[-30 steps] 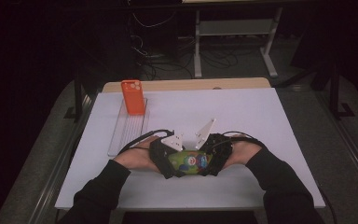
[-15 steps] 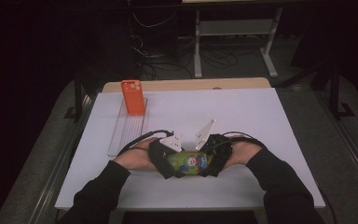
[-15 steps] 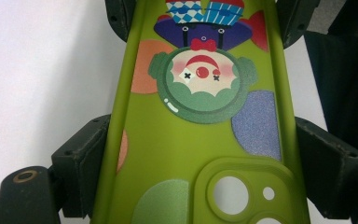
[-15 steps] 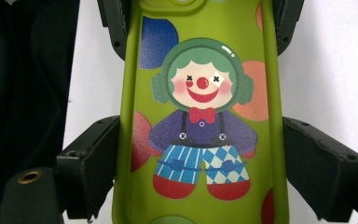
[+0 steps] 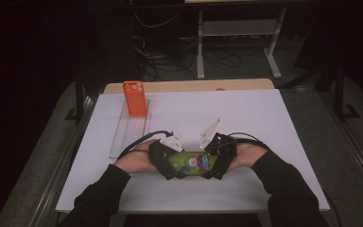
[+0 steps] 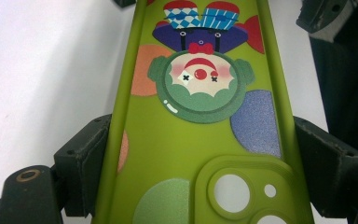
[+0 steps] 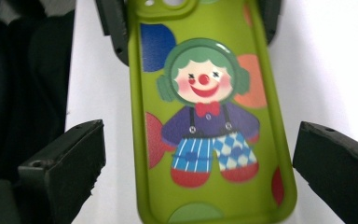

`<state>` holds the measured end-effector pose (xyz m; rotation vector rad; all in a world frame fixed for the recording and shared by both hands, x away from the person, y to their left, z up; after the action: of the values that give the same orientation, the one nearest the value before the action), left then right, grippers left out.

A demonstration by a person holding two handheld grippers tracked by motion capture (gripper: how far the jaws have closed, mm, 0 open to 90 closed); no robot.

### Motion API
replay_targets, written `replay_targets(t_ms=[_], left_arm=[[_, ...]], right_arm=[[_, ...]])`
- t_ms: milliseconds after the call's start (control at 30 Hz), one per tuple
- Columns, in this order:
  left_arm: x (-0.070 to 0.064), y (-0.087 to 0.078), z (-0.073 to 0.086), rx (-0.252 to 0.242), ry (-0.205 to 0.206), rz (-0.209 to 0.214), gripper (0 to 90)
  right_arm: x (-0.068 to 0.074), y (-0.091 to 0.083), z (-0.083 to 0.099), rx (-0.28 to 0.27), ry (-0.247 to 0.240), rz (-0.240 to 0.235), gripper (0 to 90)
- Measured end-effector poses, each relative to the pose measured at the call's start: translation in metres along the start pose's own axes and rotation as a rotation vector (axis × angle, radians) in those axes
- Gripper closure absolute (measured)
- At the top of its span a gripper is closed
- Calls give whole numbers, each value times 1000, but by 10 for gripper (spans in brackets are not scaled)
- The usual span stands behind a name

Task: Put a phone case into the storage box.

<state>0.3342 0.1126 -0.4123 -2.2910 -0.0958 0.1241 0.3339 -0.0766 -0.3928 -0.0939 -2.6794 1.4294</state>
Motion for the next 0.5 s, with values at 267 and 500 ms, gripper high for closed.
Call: replay_targets(t_ms=[267,500], left_arm=[[5,-7,5,-31,-124,-96,151],[8,-9,5,-5,-204,-185,151]], right_arm=[[-15,-20,15,-132,115,141,12],[-11,-25,26,-171,247,287,13]])
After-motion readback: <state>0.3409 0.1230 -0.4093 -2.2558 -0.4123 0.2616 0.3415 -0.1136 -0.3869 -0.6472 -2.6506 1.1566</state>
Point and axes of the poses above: each handheld gripper's, and its own axes: y roughly forward along the jaws, z roughly out of its underside, x roughly to its left, the point moved 2 cm from there along y, roughly forward along the jaws, and after that the axes turned 1 degree about -z, right-handed, at the moved point
